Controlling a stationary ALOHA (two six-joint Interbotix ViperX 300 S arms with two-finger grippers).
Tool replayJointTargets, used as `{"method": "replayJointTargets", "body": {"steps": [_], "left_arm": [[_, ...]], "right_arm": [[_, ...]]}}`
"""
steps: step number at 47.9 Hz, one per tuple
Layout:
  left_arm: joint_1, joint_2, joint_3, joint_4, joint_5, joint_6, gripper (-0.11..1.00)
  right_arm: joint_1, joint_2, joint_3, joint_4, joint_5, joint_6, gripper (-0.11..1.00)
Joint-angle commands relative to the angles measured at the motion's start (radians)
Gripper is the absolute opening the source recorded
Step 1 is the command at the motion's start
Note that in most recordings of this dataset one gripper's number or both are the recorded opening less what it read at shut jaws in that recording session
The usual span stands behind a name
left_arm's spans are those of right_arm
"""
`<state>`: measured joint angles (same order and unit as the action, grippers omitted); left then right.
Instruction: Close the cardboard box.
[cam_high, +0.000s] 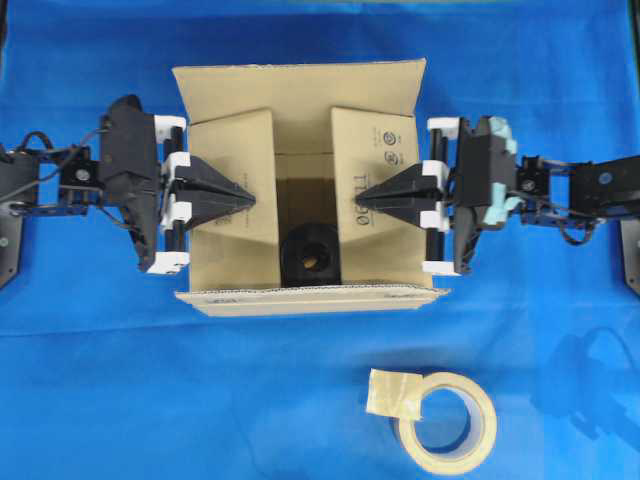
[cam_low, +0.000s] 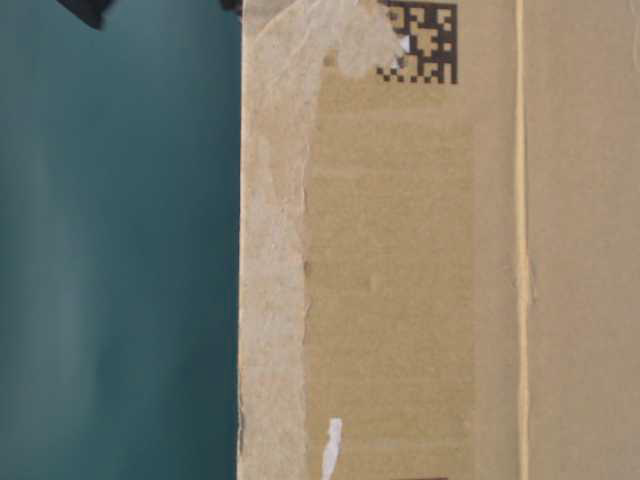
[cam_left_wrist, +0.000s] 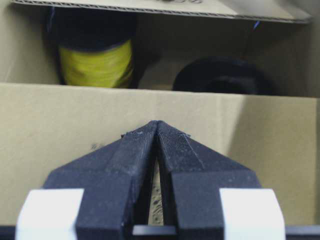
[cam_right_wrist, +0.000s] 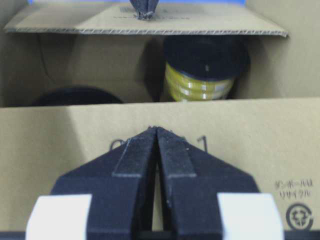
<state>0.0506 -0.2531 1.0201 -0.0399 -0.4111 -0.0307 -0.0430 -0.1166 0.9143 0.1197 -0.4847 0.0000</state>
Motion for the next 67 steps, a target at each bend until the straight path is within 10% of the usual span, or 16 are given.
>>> {"method": "replayJointTargets", "body": {"steps": [1,67], "left_arm": [[0.012,0.026,-0.029,-0.002,-0.005,0.002,0.0],[0.17,0.265,-0.376,0.0,0.031,0.144,0.0]], "right_arm": [[-0.006,0.017,-0.021,0.011,-0.014,0.002,0.0],[-0.003,0.048,-0.023,0.041,-0.02,0.003,0.0]]}}
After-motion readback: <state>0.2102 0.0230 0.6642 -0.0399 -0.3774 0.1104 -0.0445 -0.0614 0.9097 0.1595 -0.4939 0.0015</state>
